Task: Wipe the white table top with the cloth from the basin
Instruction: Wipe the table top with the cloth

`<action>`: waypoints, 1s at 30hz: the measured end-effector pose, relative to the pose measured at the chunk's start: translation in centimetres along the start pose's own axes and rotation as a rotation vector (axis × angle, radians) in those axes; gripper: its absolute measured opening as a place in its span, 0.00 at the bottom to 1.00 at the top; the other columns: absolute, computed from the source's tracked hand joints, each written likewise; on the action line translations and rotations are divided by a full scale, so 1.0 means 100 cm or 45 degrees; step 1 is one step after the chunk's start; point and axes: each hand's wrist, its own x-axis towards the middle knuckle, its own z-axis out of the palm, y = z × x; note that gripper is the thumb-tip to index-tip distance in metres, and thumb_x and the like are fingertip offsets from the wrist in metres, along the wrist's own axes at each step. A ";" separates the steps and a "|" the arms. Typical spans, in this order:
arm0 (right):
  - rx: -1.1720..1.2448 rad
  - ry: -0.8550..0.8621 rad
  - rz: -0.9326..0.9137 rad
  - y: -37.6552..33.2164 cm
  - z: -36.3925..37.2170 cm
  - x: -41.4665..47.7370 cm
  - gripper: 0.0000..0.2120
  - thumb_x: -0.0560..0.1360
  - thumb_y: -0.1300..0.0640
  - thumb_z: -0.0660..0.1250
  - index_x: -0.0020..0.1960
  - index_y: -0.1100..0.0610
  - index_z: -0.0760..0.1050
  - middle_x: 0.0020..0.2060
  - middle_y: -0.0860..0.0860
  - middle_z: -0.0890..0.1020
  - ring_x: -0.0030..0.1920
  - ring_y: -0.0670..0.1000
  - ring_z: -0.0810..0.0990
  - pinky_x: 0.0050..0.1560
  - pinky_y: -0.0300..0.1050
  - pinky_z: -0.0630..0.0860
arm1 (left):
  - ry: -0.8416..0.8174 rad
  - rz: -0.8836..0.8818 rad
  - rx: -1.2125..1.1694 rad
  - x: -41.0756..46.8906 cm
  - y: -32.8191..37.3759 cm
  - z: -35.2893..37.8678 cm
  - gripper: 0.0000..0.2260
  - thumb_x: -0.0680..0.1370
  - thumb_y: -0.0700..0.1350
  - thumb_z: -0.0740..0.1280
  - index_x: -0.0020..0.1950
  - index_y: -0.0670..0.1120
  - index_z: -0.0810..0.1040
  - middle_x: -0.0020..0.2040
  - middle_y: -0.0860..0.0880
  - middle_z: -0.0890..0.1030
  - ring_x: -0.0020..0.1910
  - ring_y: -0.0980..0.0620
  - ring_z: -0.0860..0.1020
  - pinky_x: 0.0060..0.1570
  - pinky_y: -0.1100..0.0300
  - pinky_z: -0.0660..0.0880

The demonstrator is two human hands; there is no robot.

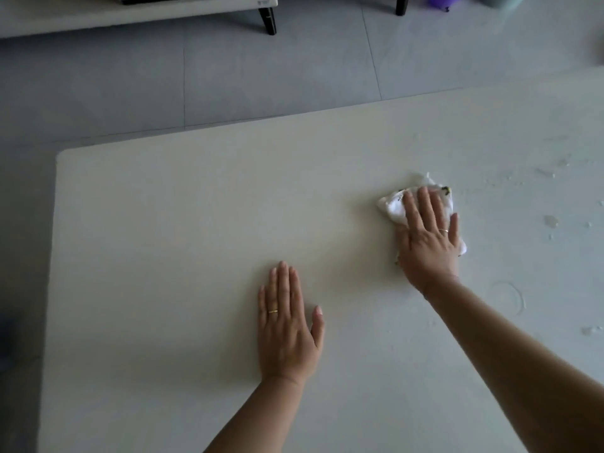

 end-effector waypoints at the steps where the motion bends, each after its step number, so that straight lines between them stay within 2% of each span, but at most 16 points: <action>1: 0.035 0.026 0.084 -0.012 0.003 -0.005 0.29 0.77 0.53 0.53 0.76 0.47 0.49 0.77 0.48 0.49 0.76 0.47 0.42 0.74 0.53 0.38 | 0.003 -0.001 0.000 0.000 0.000 0.000 0.30 0.77 0.54 0.54 0.75 0.38 0.59 0.76 0.41 0.59 0.76 0.45 0.56 0.72 0.47 0.56; 3: 0.065 0.044 0.098 -0.047 0.014 -0.029 0.30 0.76 0.54 0.55 0.76 0.49 0.50 0.77 0.50 0.49 0.77 0.50 0.42 0.73 0.54 0.39 | -0.005 -0.001 0.005 -0.001 -0.001 0.000 0.30 0.78 0.54 0.53 0.75 0.38 0.59 0.76 0.41 0.59 0.76 0.45 0.56 0.72 0.47 0.55; 6: 0.030 -0.062 -0.282 -0.089 0.034 -0.088 0.31 0.74 0.53 0.54 0.76 0.49 0.52 0.77 0.49 0.51 0.77 0.51 0.43 0.74 0.54 0.39 | -0.004 -0.014 0.010 0.000 0.001 -0.001 0.28 0.80 0.54 0.49 0.73 0.36 0.64 0.74 0.40 0.63 0.74 0.43 0.61 0.71 0.47 0.58; 8: -0.017 -0.127 -0.562 -0.080 0.034 -0.102 0.30 0.75 0.52 0.55 0.76 0.50 0.55 0.76 0.49 0.55 0.76 0.53 0.47 0.74 0.55 0.44 | 0.011 -0.004 0.001 0.001 0.001 -0.002 0.27 0.80 0.53 0.50 0.71 0.35 0.67 0.73 0.39 0.65 0.73 0.42 0.63 0.70 0.46 0.59; 10: -0.062 -0.176 -0.673 -0.048 0.024 -0.091 0.29 0.76 0.52 0.56 0.76 0.50 0.54 0.76 0.49 0.55 0.76 0.52 0.47 0.74 0.53 0.45 | 0.021 0.017 -0.011 0.000 0.000 -0.002 0.28 0.77 0.51 0.53 0.72 0.36 0.65 0.74 0.39 0.63 0.74 0.42 0.61 0.71 0.47 0.57; 12: -0.043 -0.163 -0.510 -0.008 0.008 -0.079 0.29 0.76 0.52 0.54 0.76 0.49 0.52 0.76 0.48 0.53 0.76 0.50 0.45 0.74 0.50 0.42 | 0.032 0.017 -0.015 0.000 -0.001 -0.003 0.29 0.76 0.51 0.54 0.74 0.37 0.62 0.75 0.40 0.61 0.75 0.43 0.59 0.72 0.47 0.56; 15: -0.034 -0.073 -0.094 0.035 -0.012 -0.072 0.31 0.74 0.53 0.50 0.76 0.49 0.50 0.77 0.48 0.51 0.76 0.46 0.42 0.74 0.49 0.39 | 0.041 0.006 -0.018 0.000 0.001 -0.003 0.29 0.76 0.50 0.54 0.74 0.37 0.61 0.76 0.40 0.61 0.75 0.43 0.59 0.72 0.47 0.56; 18: 0.076 0.009 0.211 0.013 -0.003 -0.079 0.30 0.75 0.54 0.51 0.76 0.50 0.50 0.77 0.49 0.49 0.76 0.47 0.43 0.73 0.51 0.38 | 0.063 0.003 -0.019 0.001 0.002 -0.003 0.29 0.76 0.50 0.54 0.74 0.37 0.61 0.76 0.40 0.61 0.75 0.43 0.59 0.73 0.47 0.56; 20: 0.117 0.013 0.159 -0.024 0.012 -0.104 0.30 0.76 0.54 0.55 0.76 0.50 0.50 0.76 0.48 0.48 0.76 0.49 0.42 0.73 0.53 0.38 | 0.057 0.006 -0.023 0.000 0.001 -0.003 0.29 0.75 0.50 0.54 0.74 0.36 0.62 0.75 0.40 0.62 0.75 0.42 0.59 0.72 0.46 0.56; 23: 0.057 -0.113 -0.242 -0.052 0.026 -0.157 0.28 0.77 0.52 0.53 0.76 0.50 0.51 0.76 0.47 0.50 0.76 0.51 0.44 0.74 0.53 0.40 | 0.033 0.012 -0.010 0.001 0.002 -0.005 0.31 0.74 0.50 0.54 0.73 0.35 0.62 0.75 0.38 0.62 0.74 0.40 0.61 0.72 0.45 0.58; 25: 0.024 -0.155 -0.397 -0.044 0.024 -0.170 0.26 0.78 0.50 0.51 0.76 0.52 0.54 0.76 0.48 0.52 0.76 0.52 0.48 0.74 0.54 0.42 | 0.011 0.017 -0.010 0.001 0.004 -0.008 0.31 0.73 0.50 0.52 0.74 0.35 0.61 0.75 0.37 0.61 0.74 0.39 0.60 0.72 0.44 0.58; 29: -0.070 -0.132 -0.343 -0.045 0.015 -0.156 0.28 0.77 0.41 0.49 0.74 0.51 0.59 0.76 0.51 0.58 0.76 0.52 0.49 0.74 0.54 0.36 | 0.029 0.013 -0.009 -0.008 0.005 -0.014 0.29 0.77 0.50 0.48 0.74 0.35 0.59 0.75 0.38 0.60 0.75 0.40 0.59 0.73 0.44 0.55; 30: -0.095 -0.138 -0.332 -0.050 0.016 -0.153 0.29 0.76 0.39 0.49 0.74 0.51 0.58 0.76 0.53 0.57 0.76 0.54 0.47 0.73 0.55 0.34 | 0.058 -0.006 -0.021 -0.014 0.007 -0.014 0.28 0.78 0.50 0.49 0.74 0.36 0.59 0.75 0.38 0.60 0.75 0.40 0.59 0.73 0.44 0.55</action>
